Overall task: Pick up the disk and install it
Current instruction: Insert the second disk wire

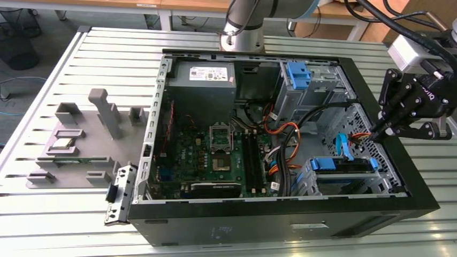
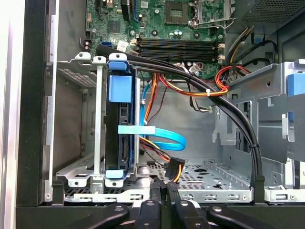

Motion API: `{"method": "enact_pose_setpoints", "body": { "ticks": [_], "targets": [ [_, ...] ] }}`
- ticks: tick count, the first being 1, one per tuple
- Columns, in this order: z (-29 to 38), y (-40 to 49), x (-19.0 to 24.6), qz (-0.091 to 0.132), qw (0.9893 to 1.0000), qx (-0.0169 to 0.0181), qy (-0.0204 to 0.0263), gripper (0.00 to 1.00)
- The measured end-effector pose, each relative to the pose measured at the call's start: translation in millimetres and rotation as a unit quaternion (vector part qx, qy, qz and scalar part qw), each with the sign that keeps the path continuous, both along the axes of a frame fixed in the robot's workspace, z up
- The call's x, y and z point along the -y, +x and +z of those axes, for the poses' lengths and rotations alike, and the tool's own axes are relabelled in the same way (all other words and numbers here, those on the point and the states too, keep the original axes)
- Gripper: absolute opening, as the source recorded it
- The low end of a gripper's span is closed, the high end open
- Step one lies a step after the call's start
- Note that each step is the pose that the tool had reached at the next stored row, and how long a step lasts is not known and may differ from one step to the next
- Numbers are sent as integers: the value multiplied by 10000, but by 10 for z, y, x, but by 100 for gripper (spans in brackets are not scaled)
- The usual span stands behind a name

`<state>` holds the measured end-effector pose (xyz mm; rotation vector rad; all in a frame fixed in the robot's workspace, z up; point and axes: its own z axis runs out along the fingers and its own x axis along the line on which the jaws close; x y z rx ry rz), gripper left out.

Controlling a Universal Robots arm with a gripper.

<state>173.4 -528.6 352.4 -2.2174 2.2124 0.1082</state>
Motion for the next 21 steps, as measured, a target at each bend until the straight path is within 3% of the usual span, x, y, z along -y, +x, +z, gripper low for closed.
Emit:
{"method": "enact_pose_setpoints", "body": {
  "ticks": [12,21],
  "targets": [
    [1,1,0,0,10000,0,1,18],
    [83,1,0,0,10000,0,1,18]
  ]
}}
